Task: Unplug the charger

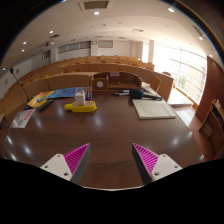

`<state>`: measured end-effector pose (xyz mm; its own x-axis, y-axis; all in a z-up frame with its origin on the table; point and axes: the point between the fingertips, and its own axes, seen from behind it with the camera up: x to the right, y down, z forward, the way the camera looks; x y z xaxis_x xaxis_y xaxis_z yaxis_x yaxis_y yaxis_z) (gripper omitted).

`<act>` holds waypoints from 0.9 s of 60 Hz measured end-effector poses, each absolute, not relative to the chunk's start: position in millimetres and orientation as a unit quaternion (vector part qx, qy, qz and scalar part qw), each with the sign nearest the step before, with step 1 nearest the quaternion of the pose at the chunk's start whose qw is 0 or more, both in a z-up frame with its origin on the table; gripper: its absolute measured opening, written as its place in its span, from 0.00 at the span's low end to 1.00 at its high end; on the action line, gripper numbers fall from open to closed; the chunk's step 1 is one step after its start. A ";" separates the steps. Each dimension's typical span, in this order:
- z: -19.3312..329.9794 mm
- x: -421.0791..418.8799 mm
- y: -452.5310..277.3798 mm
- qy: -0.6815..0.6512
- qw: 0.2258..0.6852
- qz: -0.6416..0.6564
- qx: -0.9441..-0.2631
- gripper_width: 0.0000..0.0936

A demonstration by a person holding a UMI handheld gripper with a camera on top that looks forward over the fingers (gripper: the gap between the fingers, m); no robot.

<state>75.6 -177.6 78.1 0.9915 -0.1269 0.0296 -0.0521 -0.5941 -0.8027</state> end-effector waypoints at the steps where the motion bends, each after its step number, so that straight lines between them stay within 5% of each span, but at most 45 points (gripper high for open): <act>1: 76.8 66.7 -168.1 0.045 0.453 -0.037 -0.890 0.91; 12: 73.8 -20.4 -36.5 -0.010 0.511 0.004 -0.859 0.90; 36: 47.6 -47.5 156.9 0.012 0.536 -0.030 -0.844 0.84; 40: 43.3 -49.8 169.0 0.014 0.538 -0.025 -0.843 0.70; 44: 41.6 -47.5 173.8 0.015 0.541 -0.028 -0.841 0.43; 54: 40.6 -49.0 172.8 0.024 0.533 -0.019 -0.845 0.32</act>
<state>-49.0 172.8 40.6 0.9981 -0.0608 0.0075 -0.0194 -0.4304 -0.9024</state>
